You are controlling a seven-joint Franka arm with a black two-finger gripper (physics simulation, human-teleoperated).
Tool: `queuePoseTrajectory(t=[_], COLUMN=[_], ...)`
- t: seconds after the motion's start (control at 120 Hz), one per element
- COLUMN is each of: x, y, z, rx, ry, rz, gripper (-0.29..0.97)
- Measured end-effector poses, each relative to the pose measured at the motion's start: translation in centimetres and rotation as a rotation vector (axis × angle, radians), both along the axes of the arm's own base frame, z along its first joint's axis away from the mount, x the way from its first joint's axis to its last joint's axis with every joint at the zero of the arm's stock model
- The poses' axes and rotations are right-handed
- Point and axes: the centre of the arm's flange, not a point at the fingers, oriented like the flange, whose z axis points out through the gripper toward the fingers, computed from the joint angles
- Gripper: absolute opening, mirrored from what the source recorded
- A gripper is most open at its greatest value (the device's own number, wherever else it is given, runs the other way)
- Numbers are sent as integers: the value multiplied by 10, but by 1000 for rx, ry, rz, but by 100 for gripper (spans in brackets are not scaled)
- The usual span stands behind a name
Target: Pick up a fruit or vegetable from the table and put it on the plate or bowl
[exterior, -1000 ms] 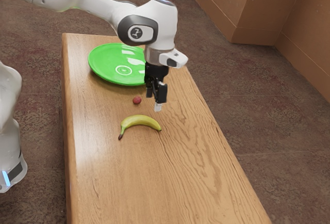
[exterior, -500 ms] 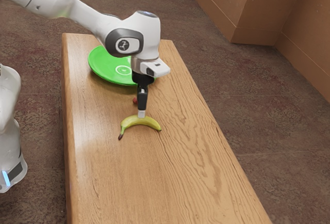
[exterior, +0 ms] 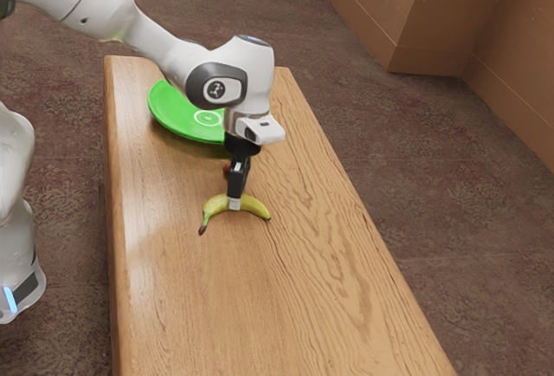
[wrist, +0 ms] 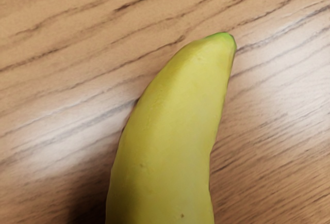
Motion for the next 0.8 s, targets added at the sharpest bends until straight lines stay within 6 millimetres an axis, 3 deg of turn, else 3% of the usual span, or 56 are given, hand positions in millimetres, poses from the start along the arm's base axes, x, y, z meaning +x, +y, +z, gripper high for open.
queuePoseTrajectory(t=[0.492,0.55,0.633,0.683,0.725,0.8], x=[4,5,7,8,8,7], y=[3,4,4,5,4,4], z=[-7,-10,-12,-12,-11,-6], rx=[-4,-7,-16,-23,-28,-30], ry=[-32,-29,-39,-42,-46,-59], rz=[-50,-49,-57,-57,-60,-66], gripper=[41,53,85,95,91,70])
